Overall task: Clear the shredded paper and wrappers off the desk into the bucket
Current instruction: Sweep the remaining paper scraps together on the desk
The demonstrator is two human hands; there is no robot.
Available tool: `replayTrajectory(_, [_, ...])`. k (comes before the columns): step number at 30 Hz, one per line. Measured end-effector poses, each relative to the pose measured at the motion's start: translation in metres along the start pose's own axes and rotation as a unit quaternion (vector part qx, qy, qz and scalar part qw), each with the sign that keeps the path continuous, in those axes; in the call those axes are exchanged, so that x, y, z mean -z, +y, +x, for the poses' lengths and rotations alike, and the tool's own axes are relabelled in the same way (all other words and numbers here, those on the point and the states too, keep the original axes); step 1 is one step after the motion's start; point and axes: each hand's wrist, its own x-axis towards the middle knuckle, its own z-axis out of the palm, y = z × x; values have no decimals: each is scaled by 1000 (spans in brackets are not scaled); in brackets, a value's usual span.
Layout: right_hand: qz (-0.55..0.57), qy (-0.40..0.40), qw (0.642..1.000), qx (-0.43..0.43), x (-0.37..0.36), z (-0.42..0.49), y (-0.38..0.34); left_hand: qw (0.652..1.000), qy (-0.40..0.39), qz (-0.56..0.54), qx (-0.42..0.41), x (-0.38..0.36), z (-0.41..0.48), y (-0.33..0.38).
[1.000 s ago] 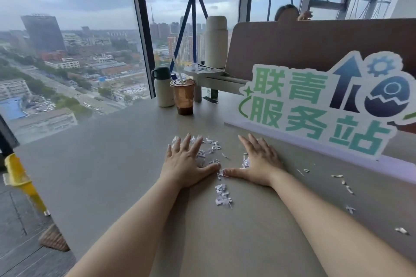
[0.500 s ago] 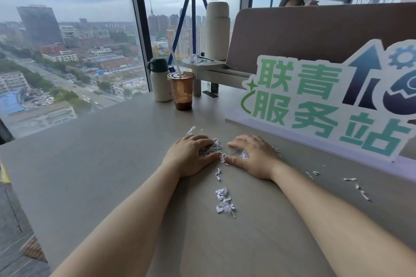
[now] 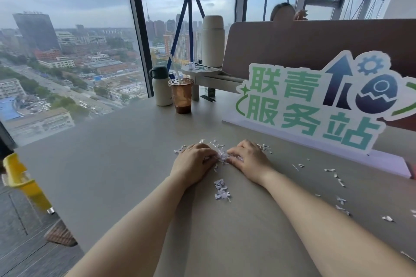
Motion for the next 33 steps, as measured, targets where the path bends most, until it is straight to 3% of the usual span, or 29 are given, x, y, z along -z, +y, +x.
replayTrajectory(15, [40, 41, 997, -49, 41, -91, -10, 991, 50, -112, -43, 17, -50, 67])
replayTrajectory(33, [-13, 199, 974, -109, 216, -193, 30, 967, 36, -160, -194, 34, -9, 243])
